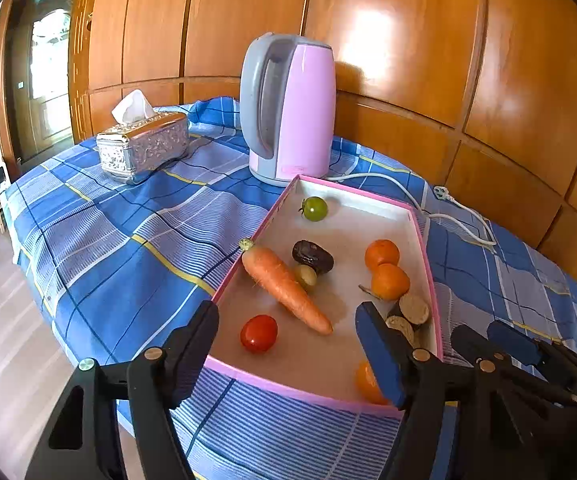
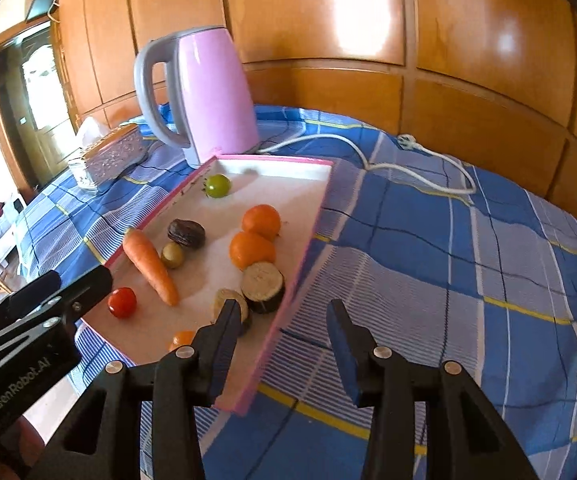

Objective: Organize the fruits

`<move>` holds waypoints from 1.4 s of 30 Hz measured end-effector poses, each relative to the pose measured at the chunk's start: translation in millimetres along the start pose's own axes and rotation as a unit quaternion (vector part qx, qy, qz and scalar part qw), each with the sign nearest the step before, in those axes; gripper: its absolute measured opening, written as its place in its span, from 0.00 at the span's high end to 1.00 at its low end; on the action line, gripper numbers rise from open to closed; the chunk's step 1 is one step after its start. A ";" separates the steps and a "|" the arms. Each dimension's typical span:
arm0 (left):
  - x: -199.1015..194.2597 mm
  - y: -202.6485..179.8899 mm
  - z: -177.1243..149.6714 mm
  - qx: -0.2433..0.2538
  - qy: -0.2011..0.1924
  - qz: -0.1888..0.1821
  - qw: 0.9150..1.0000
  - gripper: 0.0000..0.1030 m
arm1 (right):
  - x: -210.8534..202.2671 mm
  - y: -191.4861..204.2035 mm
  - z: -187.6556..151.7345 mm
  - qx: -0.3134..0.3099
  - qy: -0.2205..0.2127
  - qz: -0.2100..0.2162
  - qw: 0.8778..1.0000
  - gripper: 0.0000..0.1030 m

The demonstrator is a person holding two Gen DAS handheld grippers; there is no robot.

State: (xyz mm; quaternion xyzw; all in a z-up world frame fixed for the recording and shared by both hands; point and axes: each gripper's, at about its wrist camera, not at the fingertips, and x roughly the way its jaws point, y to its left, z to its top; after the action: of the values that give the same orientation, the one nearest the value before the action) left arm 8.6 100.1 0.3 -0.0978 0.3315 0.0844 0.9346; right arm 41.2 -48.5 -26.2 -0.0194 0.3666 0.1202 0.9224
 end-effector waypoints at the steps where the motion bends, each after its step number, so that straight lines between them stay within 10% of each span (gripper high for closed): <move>1: -1.6 -0.6 -1.1 0.001 0.000 0.000 1.000 0.29 | -1.2 -1.5 -2.2 0.002 0.001 -0.002 1.000 0.56; 42: -25.7 -12.9 -14.8 0.017 -0.013 -0.004 1.000 0.06 | -15.9 1.1 -17.2 -0.010 0.001 -0.016 1.000 0.55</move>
State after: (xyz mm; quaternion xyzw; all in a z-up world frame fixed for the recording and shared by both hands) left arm -17.1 81.8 7.1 -0.0821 0.3200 0.0764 0.9408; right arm 18.2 -52.9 -27.8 -0.0348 0.3660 0.1094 0.9235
